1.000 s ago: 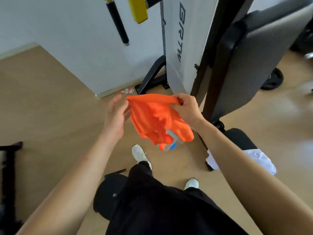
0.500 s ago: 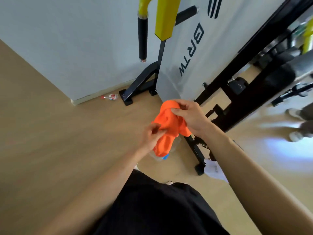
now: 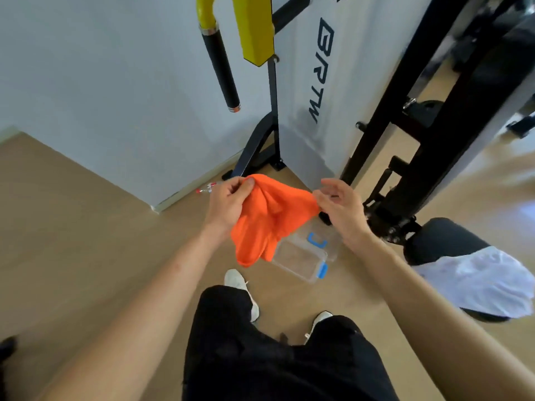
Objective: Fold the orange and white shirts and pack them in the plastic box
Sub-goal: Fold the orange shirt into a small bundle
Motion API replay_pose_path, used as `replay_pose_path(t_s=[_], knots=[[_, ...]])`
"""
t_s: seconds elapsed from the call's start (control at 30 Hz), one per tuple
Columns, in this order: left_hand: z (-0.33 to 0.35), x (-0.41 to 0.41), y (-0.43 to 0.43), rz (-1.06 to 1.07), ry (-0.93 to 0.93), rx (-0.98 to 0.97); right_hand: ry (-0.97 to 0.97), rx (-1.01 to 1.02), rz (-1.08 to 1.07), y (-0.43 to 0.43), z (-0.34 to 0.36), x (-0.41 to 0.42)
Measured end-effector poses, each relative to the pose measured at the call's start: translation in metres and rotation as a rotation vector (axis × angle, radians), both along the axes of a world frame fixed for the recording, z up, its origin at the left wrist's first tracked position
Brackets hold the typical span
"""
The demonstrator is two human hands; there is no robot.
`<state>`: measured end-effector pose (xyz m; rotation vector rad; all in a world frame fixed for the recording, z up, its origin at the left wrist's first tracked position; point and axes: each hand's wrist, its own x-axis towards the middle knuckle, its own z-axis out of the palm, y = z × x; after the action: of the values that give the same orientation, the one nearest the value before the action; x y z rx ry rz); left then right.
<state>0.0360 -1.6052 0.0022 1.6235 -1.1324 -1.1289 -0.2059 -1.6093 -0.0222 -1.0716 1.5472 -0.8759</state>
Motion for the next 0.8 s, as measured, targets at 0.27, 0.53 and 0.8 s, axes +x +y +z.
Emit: replay_pose_path(t_s=[0.27, 0.53, 0.8], knots=[[-0.111, 0.024, -0.017, -0.148, 0.236, 0.140, -0.037, -0.119, 0.120, 0.031, -0.129, 0.096], [-0.260, 0.086, -0.020, -0.189, -0.074, 0.033, -0.100, -0.123, 0.030, 0.010, -0.251, 0.101], [-0.322, 0.100, 0.041, -0.058, -0.255, -0.135, 0.098, -0.352, 0.141, 0.047, -0.266, 0.103]])
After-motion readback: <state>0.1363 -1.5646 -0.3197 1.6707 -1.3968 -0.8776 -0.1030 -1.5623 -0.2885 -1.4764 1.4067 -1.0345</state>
